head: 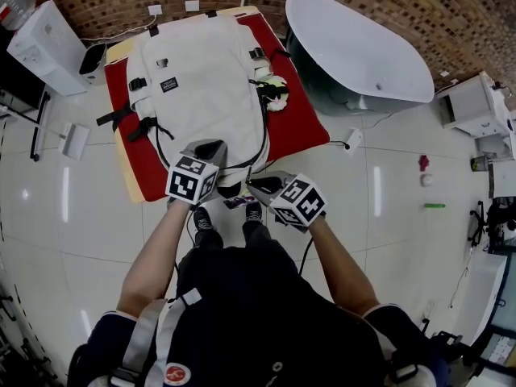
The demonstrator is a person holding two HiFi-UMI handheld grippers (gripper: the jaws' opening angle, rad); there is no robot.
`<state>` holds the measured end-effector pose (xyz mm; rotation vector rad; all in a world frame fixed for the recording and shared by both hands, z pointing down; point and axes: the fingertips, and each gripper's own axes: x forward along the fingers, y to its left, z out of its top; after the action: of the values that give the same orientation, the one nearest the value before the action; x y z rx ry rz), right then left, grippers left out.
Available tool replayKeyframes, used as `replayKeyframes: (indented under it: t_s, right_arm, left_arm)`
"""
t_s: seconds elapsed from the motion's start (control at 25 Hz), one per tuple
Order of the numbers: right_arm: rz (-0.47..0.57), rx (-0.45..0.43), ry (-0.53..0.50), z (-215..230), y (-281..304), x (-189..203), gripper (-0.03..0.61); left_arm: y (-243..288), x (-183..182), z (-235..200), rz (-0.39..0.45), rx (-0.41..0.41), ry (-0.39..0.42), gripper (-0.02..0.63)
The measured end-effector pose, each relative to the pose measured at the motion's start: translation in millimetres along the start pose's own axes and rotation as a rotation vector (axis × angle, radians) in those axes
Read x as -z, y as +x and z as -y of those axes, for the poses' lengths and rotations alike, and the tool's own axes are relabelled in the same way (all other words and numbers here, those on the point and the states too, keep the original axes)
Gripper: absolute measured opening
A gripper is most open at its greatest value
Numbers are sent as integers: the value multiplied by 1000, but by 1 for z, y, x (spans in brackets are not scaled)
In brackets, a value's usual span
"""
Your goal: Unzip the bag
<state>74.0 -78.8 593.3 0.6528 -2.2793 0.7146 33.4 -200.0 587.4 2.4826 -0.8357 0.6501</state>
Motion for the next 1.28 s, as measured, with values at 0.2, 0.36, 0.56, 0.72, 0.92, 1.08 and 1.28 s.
replayKeyframes:
  t_s: [0.2,0.36,0.56,0.72,0.92,1.08,1.28]
  right_arm:
    - [31,-25,25,-27,20,-11,31]
    - [28,-21,27,-42,35,-16,32]
    - [21,12,29,-44,41,-16,35]
    - [19,18,14,-36,34,-13,35]
    - [23,-16,-33,-34,28,-7,35]
    - [39,-14,-99,-31,14,-1,35]
    - [87,41,-218,-22,-1,3,34]
  left_arm:
    - [-2,2,7,-19,66,20,3]
    - [-5,9,6,-41,121,15,2]
    - [-18,8,16,-17,212,25,3]
    - [-33,1,30,22,230,37,3]
    - [-46,18,50,-24,167,18,3]
    - [-45,37,68,-45,99,-131,5]
    - [-33,45,83,-40,55,-281,95]
